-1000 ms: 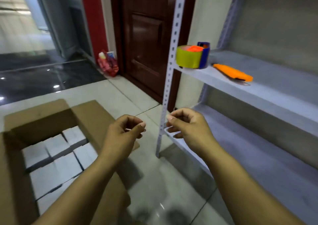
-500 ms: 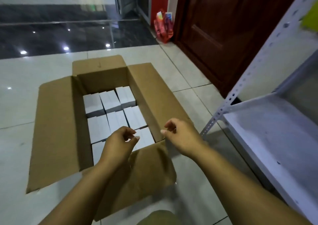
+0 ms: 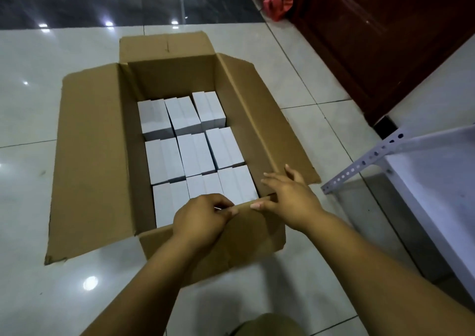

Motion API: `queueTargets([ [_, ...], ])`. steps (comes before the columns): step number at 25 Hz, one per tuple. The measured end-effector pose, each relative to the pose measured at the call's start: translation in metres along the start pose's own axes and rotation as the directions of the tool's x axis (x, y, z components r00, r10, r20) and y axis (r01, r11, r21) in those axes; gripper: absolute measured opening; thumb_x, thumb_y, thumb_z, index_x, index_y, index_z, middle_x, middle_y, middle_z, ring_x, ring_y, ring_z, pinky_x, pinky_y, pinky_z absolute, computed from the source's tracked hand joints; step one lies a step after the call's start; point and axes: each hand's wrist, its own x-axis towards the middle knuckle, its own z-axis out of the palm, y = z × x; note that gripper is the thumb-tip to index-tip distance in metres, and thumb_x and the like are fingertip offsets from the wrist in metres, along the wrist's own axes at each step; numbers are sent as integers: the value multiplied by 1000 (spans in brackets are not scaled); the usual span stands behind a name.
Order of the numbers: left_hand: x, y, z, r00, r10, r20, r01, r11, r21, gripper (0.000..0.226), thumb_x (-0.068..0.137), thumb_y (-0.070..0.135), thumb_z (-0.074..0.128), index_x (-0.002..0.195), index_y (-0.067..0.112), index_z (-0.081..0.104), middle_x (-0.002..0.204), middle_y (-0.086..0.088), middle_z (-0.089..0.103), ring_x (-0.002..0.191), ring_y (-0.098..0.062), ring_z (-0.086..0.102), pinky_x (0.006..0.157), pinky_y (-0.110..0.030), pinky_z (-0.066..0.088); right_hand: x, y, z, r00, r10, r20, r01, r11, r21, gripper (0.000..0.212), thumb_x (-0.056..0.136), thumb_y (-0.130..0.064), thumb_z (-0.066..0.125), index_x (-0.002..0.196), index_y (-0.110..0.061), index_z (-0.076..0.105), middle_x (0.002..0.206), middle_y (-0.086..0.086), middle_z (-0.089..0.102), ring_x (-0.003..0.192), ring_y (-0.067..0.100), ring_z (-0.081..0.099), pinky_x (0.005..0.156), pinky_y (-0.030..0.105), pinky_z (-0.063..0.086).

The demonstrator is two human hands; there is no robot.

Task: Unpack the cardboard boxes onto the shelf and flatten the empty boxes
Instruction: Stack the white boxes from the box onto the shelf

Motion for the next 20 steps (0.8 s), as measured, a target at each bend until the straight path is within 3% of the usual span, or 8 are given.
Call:
queueTargets([
  [3, -3, 1, 3, 988, 135, -69, -120, 975, 187, 22, 93, 51, 48, 105, 41, 64, 104, 21, 66, 96, -7, 59, 71, -24, 45, 0, 3, 8, 999, -1, -55, 2, 1000, 19, 62, 82, -66, 52, 130, -27, 54, 148, -16, 38, 147, 15, 3, 109, 37, 32],
  [6, -5, -3, 5, 978, 191, -90, -163, 955, 246, 25, 95, 50, 43, 110, 40, 62, 109, 19, 65, 99, -8, 58, 68, -23, 41, -2, 1, 12, 997, 5, -81, -6, 1000, -7, 54, 82, -66, 50, 116, -24, 58, 137, -11, 49, 146, 16, 9, 101, 33, 38],
  [14, -13, -6, 11, 980, 172, -104, -150, 971, 187, 24, 93, 48, 51, 108, 37, 65, 106, 15, 68, 98, -12, 60, 77, -28, 48, -11, 4, 22, 992, -34, -124, 25, 997, -74, 60, 81, -69, 46, 115, -22, 63, 134, -6, 54, 146, 19, 13, 110, 30, 28],
  [20, -31, -3, 25, 988, 137, -78, -128, 986, 104, 24, 90, 46, 58, 110, 35, 68, 107, 13, 69, 101, -12, 59, 85, -33, 51, -39, 20, 33, 984, -42, -173, 34, 998, -46, 58, 81, -68, 48, 114, -23, 64, 131, -7, 56, 143, 19, 21, 108, 33, 33],
])
